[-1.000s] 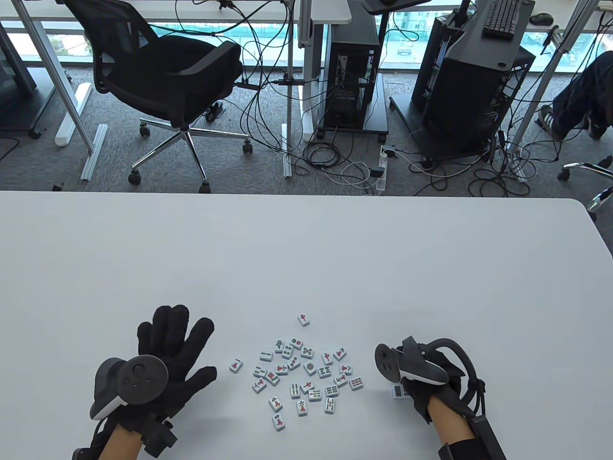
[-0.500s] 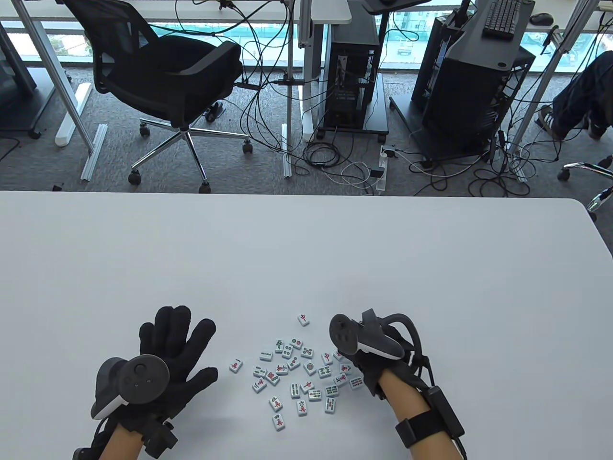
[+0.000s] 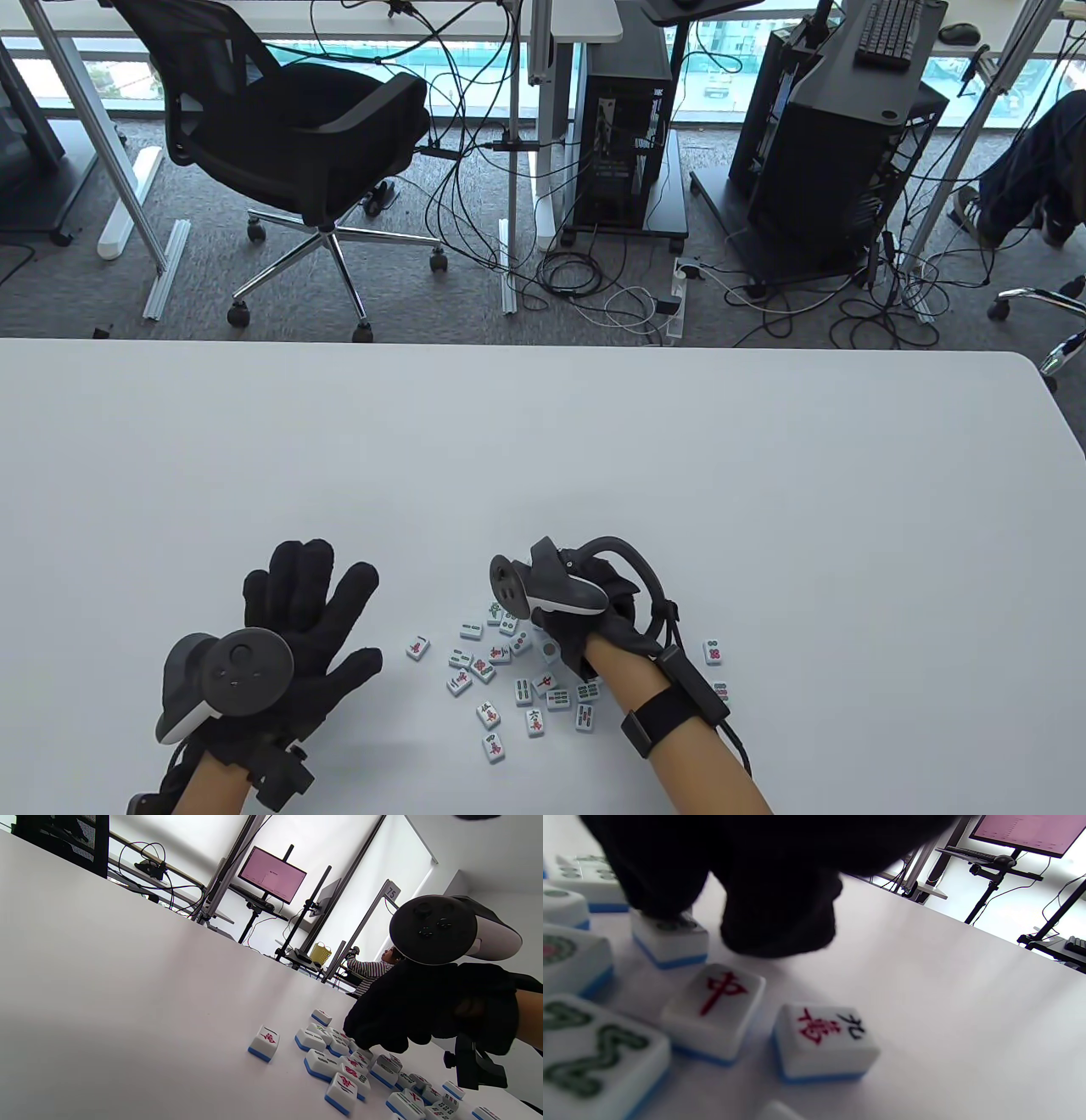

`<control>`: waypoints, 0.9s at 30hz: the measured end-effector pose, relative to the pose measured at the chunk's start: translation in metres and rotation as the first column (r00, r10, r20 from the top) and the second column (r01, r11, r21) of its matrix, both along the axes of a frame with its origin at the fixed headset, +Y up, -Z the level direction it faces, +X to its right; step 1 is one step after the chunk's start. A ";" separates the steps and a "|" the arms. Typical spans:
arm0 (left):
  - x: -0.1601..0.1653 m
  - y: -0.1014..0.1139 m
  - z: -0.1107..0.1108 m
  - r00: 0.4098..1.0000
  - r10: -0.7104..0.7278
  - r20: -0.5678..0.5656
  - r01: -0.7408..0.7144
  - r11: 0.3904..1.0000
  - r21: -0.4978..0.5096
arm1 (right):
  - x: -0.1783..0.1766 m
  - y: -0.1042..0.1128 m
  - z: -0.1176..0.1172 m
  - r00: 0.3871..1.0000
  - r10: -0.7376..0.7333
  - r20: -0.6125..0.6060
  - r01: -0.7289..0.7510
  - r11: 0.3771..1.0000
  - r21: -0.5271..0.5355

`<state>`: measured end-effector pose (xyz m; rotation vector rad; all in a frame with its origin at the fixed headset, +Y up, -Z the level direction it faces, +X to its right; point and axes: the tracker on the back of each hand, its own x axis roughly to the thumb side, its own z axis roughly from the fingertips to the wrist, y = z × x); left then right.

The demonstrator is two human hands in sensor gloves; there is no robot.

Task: Mahjong suit sorting

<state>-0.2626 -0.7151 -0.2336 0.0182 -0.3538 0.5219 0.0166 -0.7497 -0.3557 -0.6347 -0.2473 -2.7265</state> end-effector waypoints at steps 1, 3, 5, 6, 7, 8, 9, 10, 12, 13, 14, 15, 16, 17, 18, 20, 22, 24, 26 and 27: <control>0.000 0.000 0.000 1.000 -0.001 0.000 0.001 1.000 0.000 | 0.002 0.000 -0.002 1.000 -0.002 0.009 0.002 1.000 0.003; 0.000 0.000 0.000 1.000 -0.004 0.003 0.004 1.000 -0.001 | 0.009 0.000 -0.007 0.999 -0.010 0.041 0.010 1.000 0.019; 0.001 0.000 0.000 1.000 -0.007 0.005 0.007 1.000 0.000 | 0.013 0.000 -0.010 0.997 0.004 0.072 -0.005 1.000 0.016; 0.001 0.000 0.000 1.000 -0.007 0.006 0.007 1.000 0.001 | 0.014 0.001 -0.010 0.997 0.001 0.075 -0.001 1.000 0.006; 0.001 0.000 0.000 1.000 -0.007 0.006 0.007 1.000 0.002 | 0.015 0.002 -0.010 0.998 -0.012 0.068 0.012 1.000 -0.006; 0.001 0.000 0.000 1.000 -0.004 0.006 0.004 1.000 0.001 | 0.014 0.002 -0.009 0.998 -0.044 0.054 0.045 0.999 -0.027; 0.001 0.000 0.000 1.000 -0.002 0.006 0.002 1.000 -0.001 | 0.013 0.002 -0.008 0.997 -0.064 0.049 0.065 0.997 -0.035; 0.000 -0.001 0.000 1.000 0.001 0.006 -0.001 1.000 -0.004 | 0.011 0.002 -0.007 0.997 -0.070 0.040 0.071 0.996 -0.046; 0.001 -0.001 0.000 1.000 0.001 0.007 -0.001 1.000 -0.008 | 0.006 -0.001 -0.006 0.998 -0.044 0.040 0.046 0.998 -0.038; 0.001 -0.001 0.000 1.000 -0.001 0.008 0.001 1.000 -0.010 | 0.004 -0.004 -0.007 0.999 -0.025 0.045 0.026 0.999 -0.030; 0.001 -0.001 0.000 1.000 -0.002 0.008 0.002 1.000 -0.010 | 0.004 -0.006 -0.008 0.998 -0.018 0.052 0.020 0.999 -0.031; 0.001 -0.001 0.000 1.000 -0.002 0.008 0.002 1.000 -0.009 | 0.004 -0.008 -0.010 0.997 -0.033 0.065 0.035 0.999 -0.028; 0.001 -0.001 0.000 1.000 -0.001 0.009 0.001 1.000 -0.007 | 0.005 -0.009 -0.012 0.996 -0.048 0.076 0.050 0.998 -0.023; 0.000 0.000 0.000 1.000 0.004 0.009 -0.003 1.000 -0.005 | 0.007 -0.009 -0.014 0.994 -0.058 0.096 0.061 0.998 -0.026; 0.000 0.000 0.000 1.000 0.008 0.008 -0.008 1.000 -0.005 | 0.008 -0.009 -0.016 0.992 -0.062 0.114 0.066 0.997 -0.032; -0.001 0.000 0.000 1.000 0.014 0.006 -0.014 1.000 -0.003 | 0.012 -0.007 -0.018 0.990 -0.064 0.128 0.070 0.997 -0.042; -0.002 0.001 0.000 1.000 0.019 0.005 -0.019 1.000 -0.001 | 0.015 -0.003 -0.016 0.991 -0.077 0.112 0.080 0.996 -0.025; -0.002 0.001 0.000 1.000 0.021 0.004 -0.021 1.000 0.000 | 0.016 0.002 -0.013 0.993 -0.089 0.079 0.090 0.996 -0.008; -0.002 0.001 0.000 1.000 0.021 0.003 -0.021 1.000 -0.001 | 0.015 0.005 -0.008 0.994 -0.106 0.021 0.107 0.994 -0.032; -0.002 0.001 0.000 1.000 0.022 0.002 -0.022 1.000 -0.002 | 0.014 0.006 -0.007 0.993 -0.115 0.004 0.116 0.992 -0.044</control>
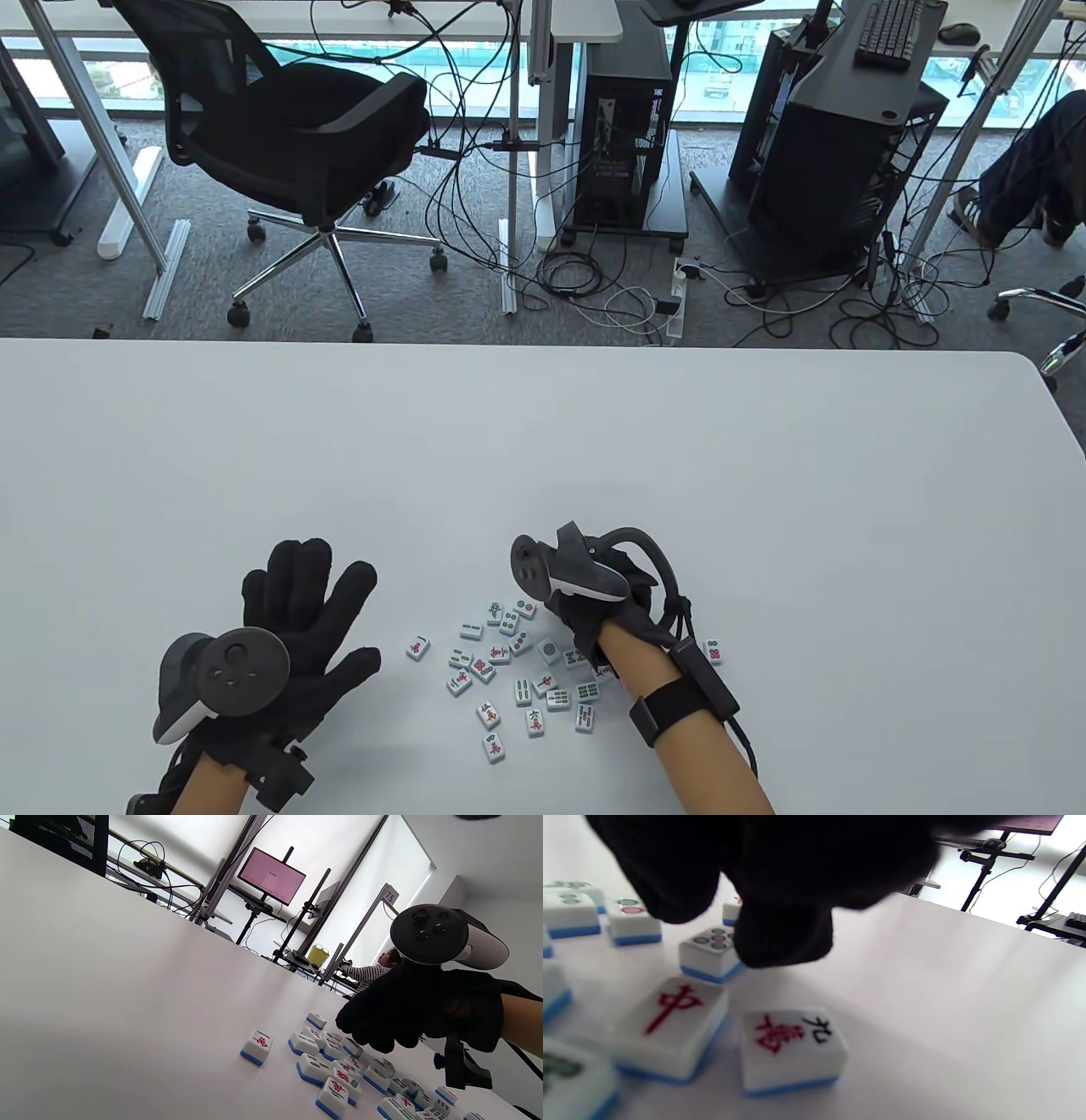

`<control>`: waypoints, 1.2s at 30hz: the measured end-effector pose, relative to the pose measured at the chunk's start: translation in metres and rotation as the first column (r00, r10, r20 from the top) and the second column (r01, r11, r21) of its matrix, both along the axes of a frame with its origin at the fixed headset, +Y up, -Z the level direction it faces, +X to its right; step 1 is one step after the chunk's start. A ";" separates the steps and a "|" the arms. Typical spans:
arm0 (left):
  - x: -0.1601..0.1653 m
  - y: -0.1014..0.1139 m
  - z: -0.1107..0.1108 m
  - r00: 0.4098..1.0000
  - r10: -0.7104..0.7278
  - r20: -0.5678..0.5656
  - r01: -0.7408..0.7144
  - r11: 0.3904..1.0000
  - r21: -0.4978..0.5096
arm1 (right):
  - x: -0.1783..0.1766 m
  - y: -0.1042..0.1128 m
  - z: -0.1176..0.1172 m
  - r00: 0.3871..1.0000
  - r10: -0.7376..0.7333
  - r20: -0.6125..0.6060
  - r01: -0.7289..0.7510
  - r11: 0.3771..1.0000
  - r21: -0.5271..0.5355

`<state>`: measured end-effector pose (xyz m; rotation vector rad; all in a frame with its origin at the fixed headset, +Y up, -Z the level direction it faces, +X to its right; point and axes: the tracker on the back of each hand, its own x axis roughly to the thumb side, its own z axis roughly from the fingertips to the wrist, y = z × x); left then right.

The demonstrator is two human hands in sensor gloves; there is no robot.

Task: Mahjong suit sorting

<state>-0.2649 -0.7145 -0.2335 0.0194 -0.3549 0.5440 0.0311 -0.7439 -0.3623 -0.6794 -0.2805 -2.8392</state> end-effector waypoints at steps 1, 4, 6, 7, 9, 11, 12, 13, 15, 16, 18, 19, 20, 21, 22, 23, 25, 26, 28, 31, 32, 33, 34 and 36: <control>0.000 0.000 0.000 1.000 0.003 -0.002 -0.003 1.000 -0.002 | -0.001 0.000 0.002 1.000 0.002 -0.019 -0.002 1.000 -0.005; -0.001 0.000 0.000 1.000 0.011 -0.005 -0.011 1.000 -0.004 | -0.004 -0.002 0.006 0.996 0.079 -0.043 -0.078 0.996 0.040; -0.001 0.001 0.000 1.000 0.009 -0.005 -0.009 1.000 -0.003 | -0.005 -0.005 0.005 0.995 0.091 -0.042 -0.089 0.995 0.033; -0.001 0.000 0.000 1.000 0.007 -0.003 -0.007 1.000 -0.003 | -0.006 -0.007 0.003 0.995 0.090 -0.036 -0.089 0.996 0.010; -0.001 0.000 0.000 1.000 0.004 -0.001 -0.004 1.000 -0.004 | -0.007 -0.011 0.001 0.995 0.100 -0.021 -0.100 0.995 -0.012; -0.001 0.000 0.000 1.000 0.002 0.000 -0.002 1.000 -0.006 | -0.008 -0.014 -0.002 0.994 0.105 -0.004 -0.105 0.994 -0.020; -0.001 0.000 0.000 1.000 0.002 0.000 -0.002 1.000 -0.006 | -0.009 -0.015 -0.003 0.995 0.096 -0.002 -0.096 0.995 -0.020; -0.001 0.000 0.000 1.000 0.002 0.000 -0.002 1.000 -0.006 | -0.009 -0.015 -0.003 0.996 0.092 0.001 -0.092 0.995 -0.025; -0.001 0.000 0.000 1.000 0.003 0.000 -0.003 1.000 -0.006 | -0.009 -0.016 -0.003 0.996 0.086 -0.002 -0.086 0.996 -0.027; -0.001 0.000 0.001 1.000 0.003 0.001 -0.003 1.000 -0.006 | -0.010 -0.016 -0.003 0.996 0.085 -0.002 -0.085 0.996 -0.028; 0.000 0.000 0.001 1.000 0.002 0.003 -0.002 1.000 -0.005 | -0.010 -0.016 -0.003 0.997 0.083 0.002 -0.083 0.996 -0.038; 0.000 0.000 0.001 1.000 0.000 0.005 0.000 1.000 -0.005 | -0.011 -0.016 -0.003 0.997 0.079 0.010 -0.079 0.996 -0.049; 0.000 0.000 0.001 1.000 0.000 0.007 0.001 1.000 -0.005 | -0.011 -0.017 -0.003 0.997 0.075 0.015 -0.074 0.996 -0.058; 0.001 0.000 0.001 1.000 -0.001 0.009 0.001 1.000 -0.005 | -0.011 -0.017 -0.004 0.997 0.071 0.017 -0.070 0.996 -0.061; 0.001 0.000 0.001 1.000 -0.001 0.011 0.001 1.000 -0.004 | -0.011 -0.017 -0.004 0.998 0.066 0.018 -0.065 0.996 -0.066; 0.001 0.000 0.001 1.000 -0.001 0.013 0.001 1.000 -0.002 | -0.011 -0.017 -0.005 0.998 0.058 0.013 -0.057 0.996 -0.066; 0.002 0.001 0.002 1.000 0.002 0.015 -0.002 1.000 0.004 | -0.009 -0.016 -0.004 0.999 0.050 0.002 -0.050 0.997 -0.059; 0.002 0.002 0.002 1.000 0.005 0.017 -0.005 1.000 0.008 | -0.006 -0.012 -0.003 0.999 0.048 -0.003 -0.048 0.998 -0.038; 0.002 0.003 0.003 1.000 0.010 0.019 -0.011 1.000 0.011 | 0.005 0.004 -0.002 1.000 -0.015 -0.016 0.015 1.000 0.018; 0.002 0.002 0.002 1.000 0.016 0.022 -0.016 1.000 0.004 | 0.028 0.030 0.002 0.996 -0.090 -0.020 0.091 0.995 0.034; 0.002 0.001 0.002 1.000 0.016 0.022 -0.016 1.000 0.002 | 0.036 0.037 0.006 0.998 -0.060 -0.020 0.061 0.996 0.065; 0.003 0.001 0.002 1.000 0.014 0.023 -0.014 1.000 0.001 | 0.046 0.043 0.010 1.000 -0.022 -0.020 0.024 0.995 0.096; 0.003 0.001 0.002 1.000 0.013 0.023 -0.013 1.000 0.001 | 0.052 0.045 0.014 1.000 0.005 -0.022 -0.002 0.994 0.105; 0.003 0.001 0.003 1.000 0.010 0.024 -0.010 1.000 0.001 | 0.071 0.044 0.023 0.997 0.080 -0.004 -0.080 0.994 0.076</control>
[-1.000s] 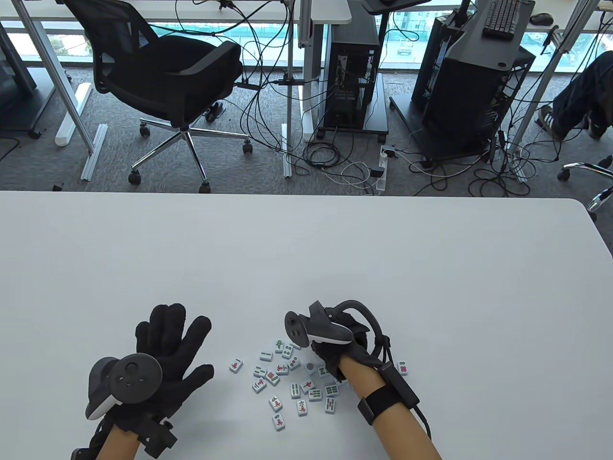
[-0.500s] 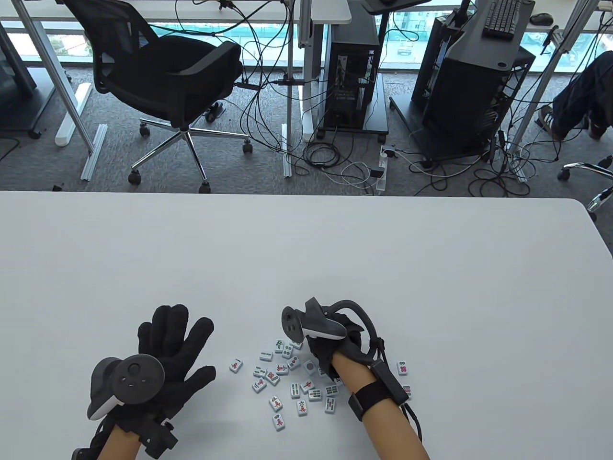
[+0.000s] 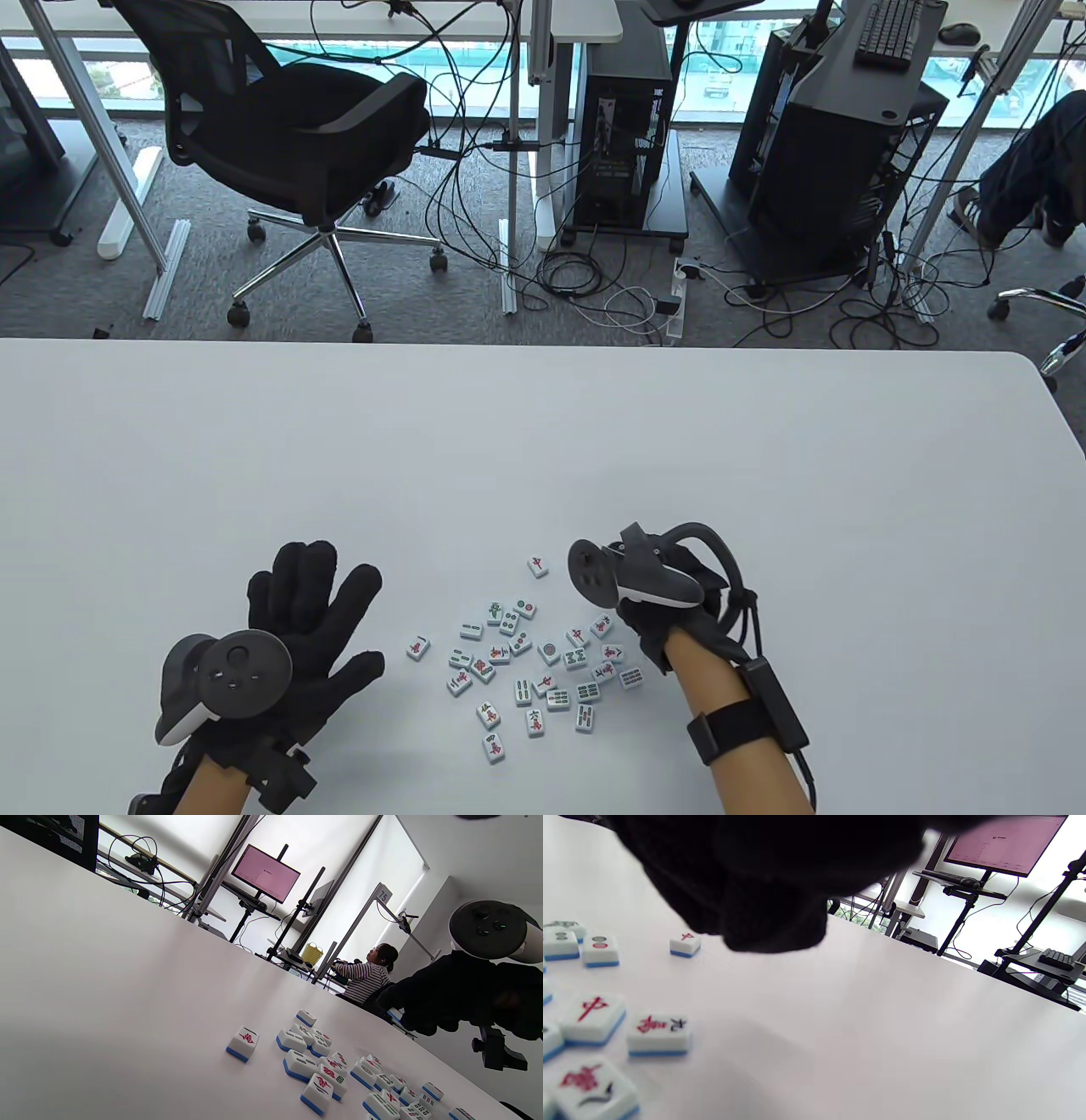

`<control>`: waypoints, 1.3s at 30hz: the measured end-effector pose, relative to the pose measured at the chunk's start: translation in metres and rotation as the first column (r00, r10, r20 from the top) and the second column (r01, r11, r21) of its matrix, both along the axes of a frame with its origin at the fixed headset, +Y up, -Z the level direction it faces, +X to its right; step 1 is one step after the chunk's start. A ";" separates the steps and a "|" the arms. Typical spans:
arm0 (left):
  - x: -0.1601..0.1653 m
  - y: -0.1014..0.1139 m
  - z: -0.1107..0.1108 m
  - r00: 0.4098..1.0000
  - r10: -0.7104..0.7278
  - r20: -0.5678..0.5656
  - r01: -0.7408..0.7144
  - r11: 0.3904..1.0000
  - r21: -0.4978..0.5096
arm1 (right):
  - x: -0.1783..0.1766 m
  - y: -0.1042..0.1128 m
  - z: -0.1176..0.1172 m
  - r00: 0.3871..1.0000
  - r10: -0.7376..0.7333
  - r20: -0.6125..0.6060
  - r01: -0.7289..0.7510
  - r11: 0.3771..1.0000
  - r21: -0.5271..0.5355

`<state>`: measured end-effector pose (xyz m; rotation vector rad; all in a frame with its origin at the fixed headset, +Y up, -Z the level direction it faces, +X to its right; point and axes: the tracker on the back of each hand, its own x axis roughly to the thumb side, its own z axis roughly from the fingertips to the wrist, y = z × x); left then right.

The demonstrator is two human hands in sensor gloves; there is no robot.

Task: Mahjong suit sorting

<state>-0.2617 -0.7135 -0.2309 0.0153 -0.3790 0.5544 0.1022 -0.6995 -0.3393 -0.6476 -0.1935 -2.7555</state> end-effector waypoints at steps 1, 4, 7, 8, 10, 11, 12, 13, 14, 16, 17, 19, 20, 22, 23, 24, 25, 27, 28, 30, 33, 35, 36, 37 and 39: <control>0.000 0.000 0.000 1.000 -0.001 0.000 0.001 1.000 0.000 | 0.007 -0.003 0.004 1.000 0.019 0.006 -0.019 1.000 -0.011; 0.000 0.000 0.000 1.000 -0.003 -0.002 0.002 1.000 -0.003 | 0.032 -0.016 0.016 0.999 0.040 0.023 -0.039 0.999 -0.038; 0.001 -0.001 0.000 1.000 -0.007 -0.003 0.007 1.000 -0.009 | 0.043 -0.028 0.024 0.999 0.040 0.026 -0.038 0.998 -0.059; 0.001 -0.002 0.000 1.000 -0.010 -0.004 0.010 1.000 -0.011 | 0.045 -0.032 0.027 0.999 0.048 0.021 -0.046 0.997 -0.059; 0.002 -0.003 -0.001 1.000 -0.015 -0.003 0.015 1.000 -0.017 | 0.048 -0.040 0.030 0.998 0.063 0.010 -0.062 0.996 -0.059; 0.002 -0.004 -0.001 1.000 -0.017 -0.003 0.017 1.000 -0.021 | 0.049 -0.044 0.030 0.998 0.067 0.004 -0.067 0.996 -0.059; 0.002 -0.005 -0.001 1.000 -0.020 -0.003 0.020 1.000 -0.023 | 0.050 -0.047 0.031 0.998 0.069 0.000 -0.068 0.996 -0.059; 0.002 -0.005 -0.001 1.000 -0.023 -0.003 0.023 0.999 -0.026 | 0.050 -0.049 0.031 0.997 0.074 -0.003 -0.074 0.995 -0.062; 0.002 -0.005 -0.002 1.000 -0.025 -0.004 0.024 0.999 -0.027 | 0.050 -0.051 0.031 0.997 0.081 -0.003 -0.081 0.995 -0.066; 0.002 -0.006 -0.002 1.000 -0.026 -0.007 0.026 0.999 -0.030 | 0.050 -0.055 0.030 0.994 0.114 -0.004 -0.114 0.992 -0.062; 0.002 -0.006 -0.002 1.000 -0.026 -0.008 0.026 0.999 -0.031 | 0.051 -0.055 0.030 0.993 0.121 -0.003 -0.121 0.991 -0.062; 0.002 -0.006 -0.002 1.000 -0.026 -0.011 0.025 0.999 -0.034 | 0.052 -0.057 0.030 0.992 0.128 -0.003 -0.128 0.989 -0.069; 0.002 -0.006 -0.002 1.000 -0.025 -0.012 0.024 0.999 -0.036 | 0.052 -0.058 0.030 0.991 0.132 -0.004 -0.132 0.989 -0.072; 0.002 -0.006 -0.002 1.000 -0.025 -0.013 0.025 0.999 -0.040 | 0.053 -0.060 0.030 0.989 0.146 -0.009 -0.146 0.987 -0.068; 0.002 -0.005 -0.002 1.000 -0.027 -0.013 0.026 0.999 -0.041 | 0.053 -0.061 0.031 0.988 0.156 -0.010 -0.157 0.985 -0.068; 0.002 -0.005 -0.002 1.000 -0.028 -0.013 0.027 0.999 -0.042 | 0.053 -0.061 0.031 0.986 0.167 -0.008 -0.168 0.984 -0.064; 0.002 -0.005 -0.002 1.000 -0.029 -0.013 0.028 0.999 -0.043 | 0.052 -0.061 0.031 0.984 0.176 -0.007 -0.176 0.983 -0.059; 0.002 -0.005 -0.002 0.999 -0.029 -0.013 0.028 0.999 -0.044 | 0.052 -0.060 0.031 0.983 0.182 0.001 -0.182 0.981 -0.065; 0.002 -0.005 -0.002 0.999 -0.029 -0.013 0.028 0.999 -0.044 | 0.051 -0.058 0.031 0.982 0.189 0.008 -0.188 0.979 -0.077; 0.002 -0.005 -0.002 1.000 -0.027 -0.014 0.026 0.999 -0.043 | 0.047 -0.051 0.031 0.982 0.187 0.019 -0.184 0.979 -0.090; 0.002 -0.005 -0.003 1.000 -0.026 -0.014 0.025 0.999 -0.043 | 0.035 -0.037 0.029 0.993 0.116 0.013 -0.114 0.991 -0.073; 0.002 -0.005 -0.003 1.000 -0.027 -0.013 0.026 0.999 -0.044 | 0.021 -0.028 0.025 1.000 0.022 0.003 -0.022 0.998 -0.062; 0.002 -0.005 -0.003 1.000 -0.027 -0.013 0.027 0.999 -0.044 | 0.014 -0.025 0.024 1.000 -0.014 -0.003 0.014 0.998 -0.059; 0.002 -0.005 -0.003 1.000 -0.027 -0.012 0.027 0.999 -0.043 | 0.002 -0.022 0.021 0.997 -0.065 -0.028 0.063 0.997 -0.054; 0.002 -0.005 -0.003 1.000 -0.026 -0.011 0.025 0.999 -0.041 | -0.015 -0.020 0.018 0.993 -0.095 -0.074 0.093 0.995 -0.034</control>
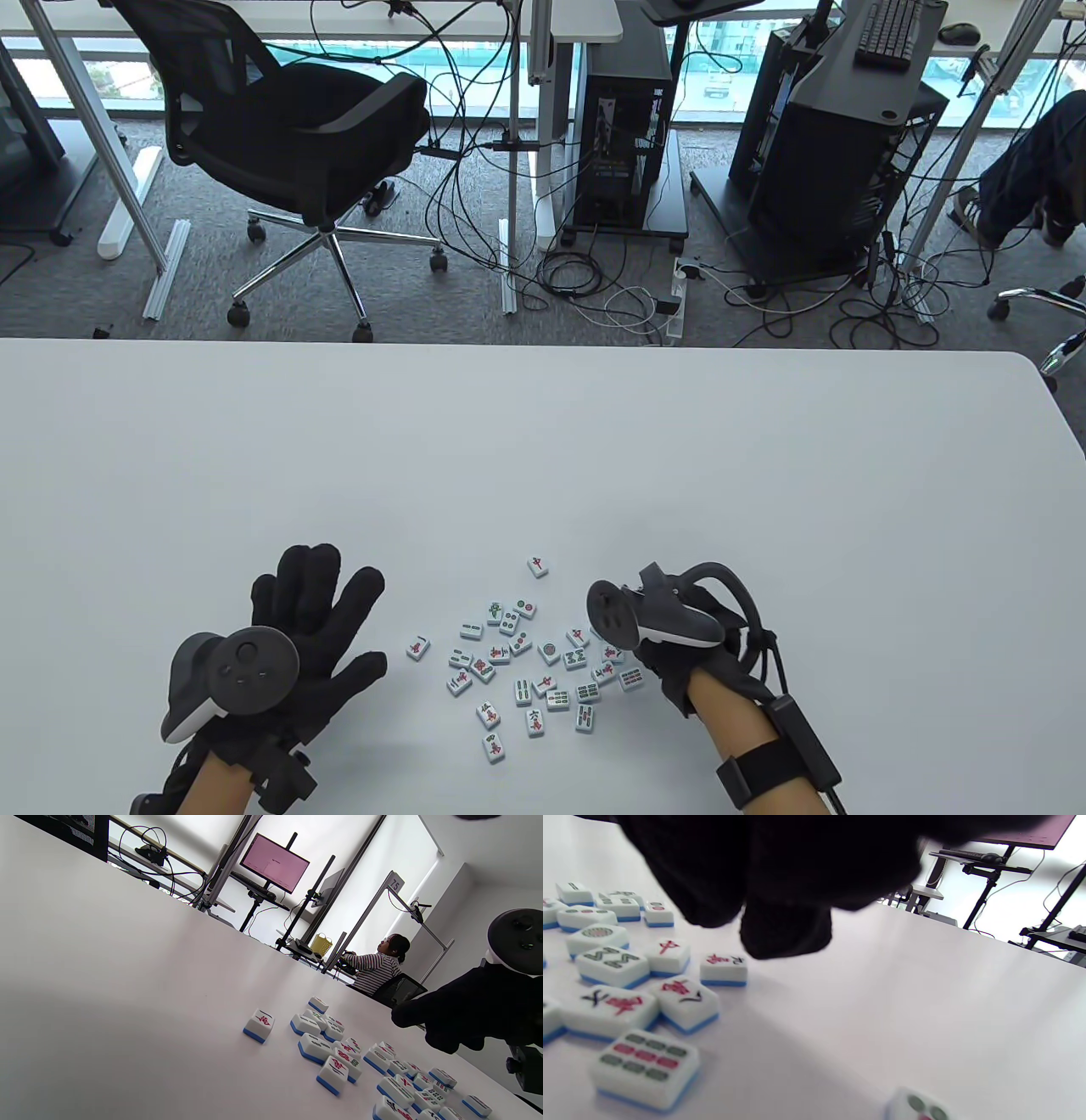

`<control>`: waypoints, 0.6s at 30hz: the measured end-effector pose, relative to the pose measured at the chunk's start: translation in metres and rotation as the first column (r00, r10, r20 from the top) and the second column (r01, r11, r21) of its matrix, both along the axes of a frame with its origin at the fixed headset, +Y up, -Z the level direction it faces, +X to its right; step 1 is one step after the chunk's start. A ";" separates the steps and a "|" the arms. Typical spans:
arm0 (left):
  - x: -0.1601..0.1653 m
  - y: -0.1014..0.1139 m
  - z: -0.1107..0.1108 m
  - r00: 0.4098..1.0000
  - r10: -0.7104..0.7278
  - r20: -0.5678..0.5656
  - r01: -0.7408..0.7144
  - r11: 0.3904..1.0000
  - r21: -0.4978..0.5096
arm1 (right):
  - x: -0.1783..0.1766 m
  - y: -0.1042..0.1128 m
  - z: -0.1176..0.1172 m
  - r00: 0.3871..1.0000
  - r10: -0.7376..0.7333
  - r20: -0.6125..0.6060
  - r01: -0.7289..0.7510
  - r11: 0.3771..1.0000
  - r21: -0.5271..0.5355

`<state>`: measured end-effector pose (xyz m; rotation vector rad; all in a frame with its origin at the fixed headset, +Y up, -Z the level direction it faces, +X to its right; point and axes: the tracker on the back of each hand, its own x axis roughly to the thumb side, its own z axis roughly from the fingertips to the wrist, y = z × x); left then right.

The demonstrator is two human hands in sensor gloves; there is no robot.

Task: Mahjong suit sorting

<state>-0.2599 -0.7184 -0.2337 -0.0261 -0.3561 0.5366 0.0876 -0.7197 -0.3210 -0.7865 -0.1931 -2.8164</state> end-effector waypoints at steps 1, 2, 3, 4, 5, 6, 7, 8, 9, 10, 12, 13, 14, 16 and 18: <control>0.000 0.000 0.000 1.000 0.002 0.000 -0.002 1.000 0.001 | -0.011 0.000 -0.001 1.000 0.000 -0.030 0.001 1.000 0.025; 0.000 0.000 0.000 1.000 0.003 0.001 -0.003 1.000 0.002 | -0.018 -0.001 -0.003 0.999 0.008 -0.048 -0.006 0.999 0.043; 0.000 0.000 0.000 1.000 0.004 0.002 -0.004 1.000 0.003 | -0.028 -0.002 -0.005 0.997 0.020 -0.072 -0.015 0.998 0.065; 0.000 0.000 0.000 1.000 0.006 0.003 -0.006 1.000 0.004 | -0.038 -0.005 -0.007 0.995 0.031 -0.097 -0.024 0.997 0.077; 0.000 0.000 0.000 1.000 0.008 0.003 -0.008 1.000 0.006 | -0.048 -0.008 -0.010 0.992 0.043 -0.117 -0.034 0.996 0.081; -0.001 0.001 0.000 1.000 0.012 0.003 -0.012 1.000 0.008 | -0.056 -0.011 -0.012 0.990 0.056 -0.130 -0.046 0.996 0.080; -0.001 0.001 0.000 1.000 0.016 0.003 -0.016 1.000 0.011 | -0.065 -0.015 -0.015 0.987 0.076 -0.139 -0.067 0.995 0.068; -0.002 0.002 0.000 1.000 0.020 0.002 -0.020 1.000 0.012 | -0.070 -0.017 -0.017 0.986 0.089 -0.138 -0.081 0.995 0.060; -0.003 0.002 0.001 1.000 0.025 0.000 -0.025 1.000 0.014 | -0.077 -0.020 -0.019 0.985 0.107 -0.137 -0.102 0.994 0.044; -0.003 0.002 0.001 1.000 0.029 -0.001 -0.029 0.999 0.015 | -0.081 -0.023 -0.020 0.982 0.122 -0.147 -0.118 0.992 0.037; -0.004 0.003 0.001 0.999 0.035 -0.003 -0.035 0.999 0.017 | -0.089 -0.028 -0.020 0.973 0.162 -0.164 -0.157 0.987 0.040; -0.005 0.003 0.001 0.999 0.038 -0.005 -0.038 0.999 0.017 | -0.093 -0.030 -0.020 0.966 0.189 -0.179 -0.184 0.982 0.043; -0.005 0.003 0.001 0.999 0.041 -0.006 -0.041 0.999 0.017 | -0.096 -0.032 -0.020 0.960 0.206 -0.188 -0.201 0.978 0.045; -0.006 0.003 0.001 0.999 0.042 -0.007 -0.042 0.999 0.016 | -0.099 -0.035 -0.020 0.953 0.227 -0.202 -0.221 0.974 0.054; -0.005 0.003 0.001 0.999 0.040 -0.007 -0.040 0.999 0.013 | -0.101 -0.039 -0.020 0.946 0.245 -0.214 -0.236 0.969 0.065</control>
